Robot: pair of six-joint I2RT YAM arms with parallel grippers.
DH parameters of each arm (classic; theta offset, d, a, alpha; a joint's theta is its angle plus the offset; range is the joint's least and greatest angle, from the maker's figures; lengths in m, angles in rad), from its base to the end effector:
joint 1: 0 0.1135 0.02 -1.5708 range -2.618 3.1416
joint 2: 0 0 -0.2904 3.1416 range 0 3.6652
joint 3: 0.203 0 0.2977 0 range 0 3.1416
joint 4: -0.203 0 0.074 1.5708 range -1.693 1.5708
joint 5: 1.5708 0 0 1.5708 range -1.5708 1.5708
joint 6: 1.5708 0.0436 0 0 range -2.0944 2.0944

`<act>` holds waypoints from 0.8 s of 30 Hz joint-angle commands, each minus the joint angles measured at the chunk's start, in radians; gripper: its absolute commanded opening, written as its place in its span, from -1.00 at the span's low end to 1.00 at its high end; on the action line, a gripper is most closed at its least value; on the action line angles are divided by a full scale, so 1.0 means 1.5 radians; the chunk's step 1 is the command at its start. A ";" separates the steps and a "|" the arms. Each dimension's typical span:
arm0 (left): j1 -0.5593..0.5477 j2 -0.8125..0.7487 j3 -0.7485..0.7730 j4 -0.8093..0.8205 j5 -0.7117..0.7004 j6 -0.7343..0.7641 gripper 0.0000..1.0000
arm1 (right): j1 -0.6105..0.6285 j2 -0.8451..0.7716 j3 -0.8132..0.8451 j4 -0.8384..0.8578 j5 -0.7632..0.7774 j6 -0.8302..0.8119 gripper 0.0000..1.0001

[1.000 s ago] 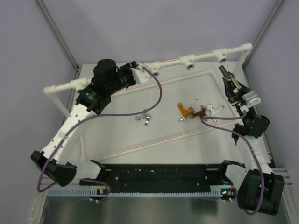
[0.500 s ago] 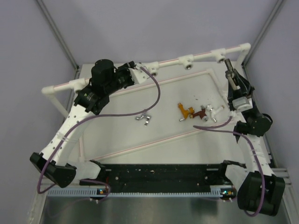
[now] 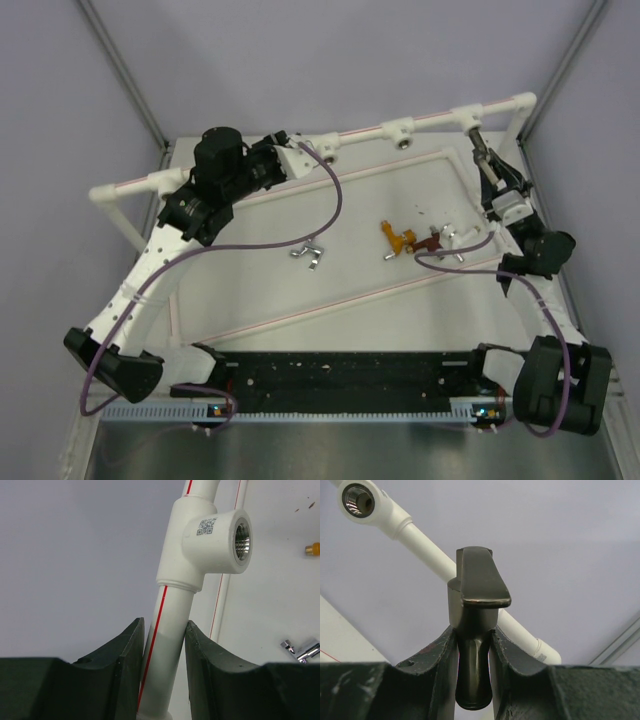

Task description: Install the water faucets

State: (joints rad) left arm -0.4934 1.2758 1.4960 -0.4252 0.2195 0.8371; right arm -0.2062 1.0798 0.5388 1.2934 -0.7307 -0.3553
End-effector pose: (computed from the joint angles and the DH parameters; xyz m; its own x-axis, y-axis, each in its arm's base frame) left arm 0.2783 -0.1605 0.4899 0.3627 0.6280 -0.6885 0.5684 0.4364 0.6975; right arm 0.2425 -0.0210 0.3436 0.7400 -0.4195 -0.5258 -0.0715 0.7283 -0.6816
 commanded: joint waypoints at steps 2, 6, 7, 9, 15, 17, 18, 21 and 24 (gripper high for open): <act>0.015 -0.025 -0.006 0.017 0.001 -0.038 -1.00 | -0.007 -0.009 0.019 0.063 0.014 -0.016 -1.00; 0.014 -0.027 -0.008 0.018 0.009 -0.040 -1.00 | -0.007 -0.006 0.024 0.052 0.022 -0.029 -1.00; 0.015 -0.027 -0.008 0.019 0.010 -0.039 -1.00 | -0.007 -0.002 0.025 0.054 0.021 -0.024 -1.00; 0.014 -0.028 -0.009 0.019 0.010 -0.040 -1.00 | -0.007 0.003 0.028 0.054 0.018 -0.020 -1.00; 0.014 -0.032 -0.010 0.019 0.017 -0.041 -1.00 | -0.007 0.016 0.033 0.051 0.020 -0.022 -1.00; 0.014 -0.032 -0.011 0.020 0.018 -0.042 -1.00 | -0.007 0.023 0.033 0.061 0.024 -0.019 -1.00; 0.015 -0.032 -0.011 0.020 0.017 -0.042 -1.00 | -0.007 0.025 0.032 0.061 0.026 -0.020 -1.00; 0.014 -0.033 -0.010 0.020 0.020 -0.041 -1.00 | -0.007 0.038 0.034 0.084 0.032 -0.009 -1.00; 0.015 -0.034 -0.011 0.019 0.023 -0.041 -1.00 | -0.007 0.050 0.038 0.113 0.031 0.008 -1.00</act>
State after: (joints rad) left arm -0.4885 1.2667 1.4883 -0.4217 0.2306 0.8326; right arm -0.2062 1.1374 0.5388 1.2980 -0.7010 -0.3782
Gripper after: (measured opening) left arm 0.407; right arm 0.266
